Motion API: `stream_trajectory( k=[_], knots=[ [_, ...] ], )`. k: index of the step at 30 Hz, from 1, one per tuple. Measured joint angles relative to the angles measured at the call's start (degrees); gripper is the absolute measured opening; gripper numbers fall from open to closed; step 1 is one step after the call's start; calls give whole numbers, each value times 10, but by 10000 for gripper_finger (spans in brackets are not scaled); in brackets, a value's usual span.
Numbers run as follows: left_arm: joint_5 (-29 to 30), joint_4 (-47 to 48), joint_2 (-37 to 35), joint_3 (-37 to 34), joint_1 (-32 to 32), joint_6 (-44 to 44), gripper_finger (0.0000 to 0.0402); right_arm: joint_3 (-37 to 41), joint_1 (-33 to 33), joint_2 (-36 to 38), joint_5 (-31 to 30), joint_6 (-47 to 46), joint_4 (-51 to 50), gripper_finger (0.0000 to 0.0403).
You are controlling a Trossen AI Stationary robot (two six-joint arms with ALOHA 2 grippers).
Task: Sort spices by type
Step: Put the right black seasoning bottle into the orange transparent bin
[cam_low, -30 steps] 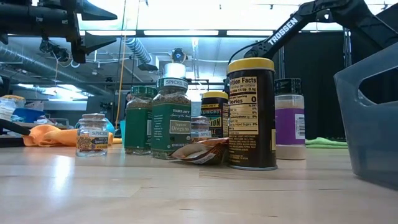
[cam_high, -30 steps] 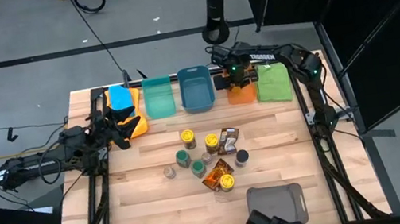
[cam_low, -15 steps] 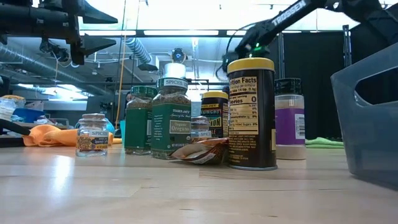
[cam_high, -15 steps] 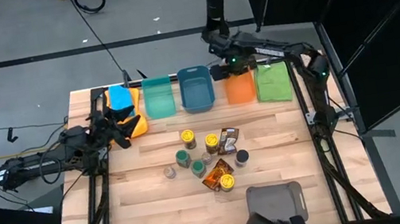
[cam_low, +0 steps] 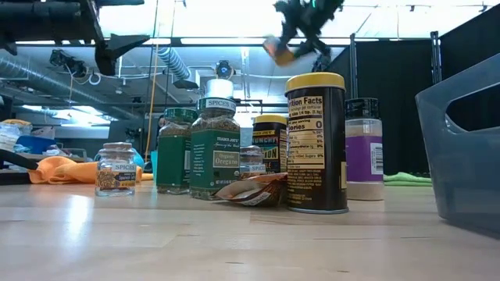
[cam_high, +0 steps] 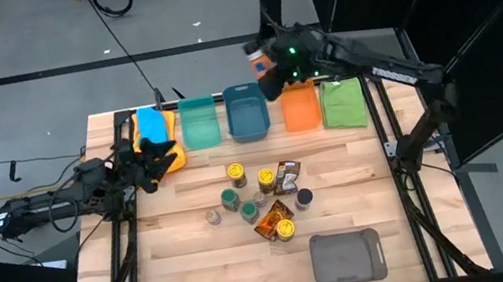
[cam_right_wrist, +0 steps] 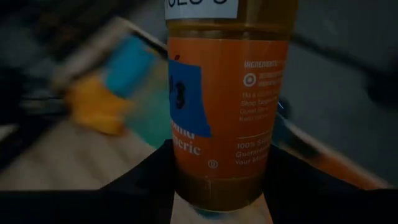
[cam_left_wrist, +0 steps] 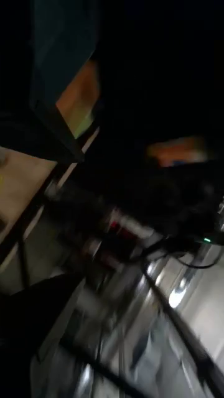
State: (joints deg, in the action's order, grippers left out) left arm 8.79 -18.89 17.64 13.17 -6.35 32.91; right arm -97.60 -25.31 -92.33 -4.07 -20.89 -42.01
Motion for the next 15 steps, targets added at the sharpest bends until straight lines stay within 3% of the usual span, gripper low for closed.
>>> stream_trajectory(
  k=[3, 7, 15],
  knots=[
    [-40, -61, 47, 0, 0, 38, 310, 0, 48, 4, 2, 34, 49, 199],
    [-51, -156, 124, 14, 0, 43, 310, 0, 96, -4, 2, 55, 70, 199],
    [-84, -169, 242, 86, 0, -33, 310, 1, 159, -4, 2, 64, 97, 199]
  ],
)
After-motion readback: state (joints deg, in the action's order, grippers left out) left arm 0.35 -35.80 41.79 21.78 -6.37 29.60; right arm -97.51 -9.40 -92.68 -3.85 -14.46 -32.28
